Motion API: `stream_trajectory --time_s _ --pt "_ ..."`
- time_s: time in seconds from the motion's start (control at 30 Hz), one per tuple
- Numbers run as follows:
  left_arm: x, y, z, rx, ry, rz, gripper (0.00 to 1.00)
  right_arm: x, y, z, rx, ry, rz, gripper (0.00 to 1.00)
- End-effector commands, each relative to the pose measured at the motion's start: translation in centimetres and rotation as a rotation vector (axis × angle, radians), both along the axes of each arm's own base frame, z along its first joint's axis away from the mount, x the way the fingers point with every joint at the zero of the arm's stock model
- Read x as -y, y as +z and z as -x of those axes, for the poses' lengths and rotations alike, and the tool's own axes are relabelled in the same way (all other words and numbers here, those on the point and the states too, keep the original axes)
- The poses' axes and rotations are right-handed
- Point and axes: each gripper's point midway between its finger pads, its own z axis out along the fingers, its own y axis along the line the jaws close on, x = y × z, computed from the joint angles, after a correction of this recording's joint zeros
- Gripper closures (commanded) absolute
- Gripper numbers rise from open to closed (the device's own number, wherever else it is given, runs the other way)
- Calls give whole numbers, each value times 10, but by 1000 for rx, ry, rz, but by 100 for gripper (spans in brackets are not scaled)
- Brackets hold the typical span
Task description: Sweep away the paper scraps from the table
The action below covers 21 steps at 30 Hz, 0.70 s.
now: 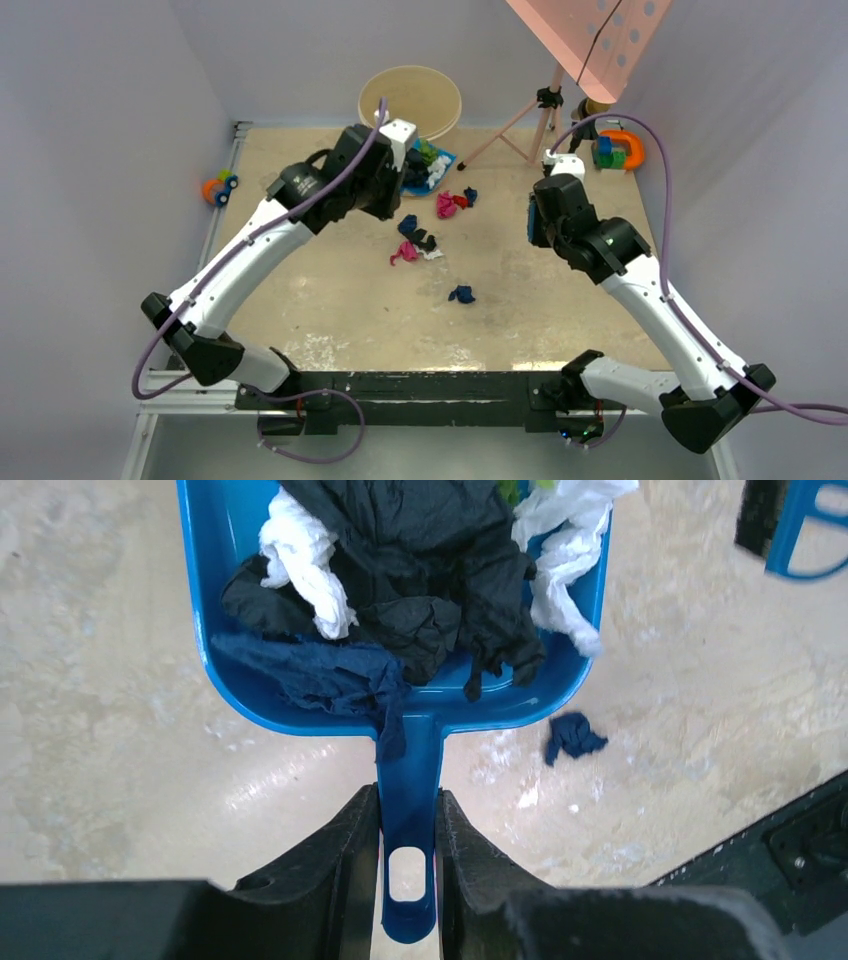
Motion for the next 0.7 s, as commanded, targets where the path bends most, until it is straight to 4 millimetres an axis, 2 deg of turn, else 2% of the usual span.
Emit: stream_trajectory --time_s 0.0,0.13,0.2,0.33,0.47,0.53,0.67 --pt "-16 41 -22 15 -2 -15 100 -5 13 -3 55 -1 -60 100" --pt "-6 72 -57 32 -11 24 100 -2 19 0 74 -4 -65 100" --pt "4 80 -79 26 -16 62 100 0 21 2 81 -6 -68 100" --pt "17 76 -111 -44 -18 198 100 2 20 7 79 -9 -79 100" --pt "27 66 -140 -156 -4 436 100 1 16 13 75 -6 -104 100" --pt "35 69 -154 -193 -15 569 100 -1 15 14 73 2 -118 100" --pt "45 76 -172 -338 -21 827 100 -4 15 14 67 10 -132 100"
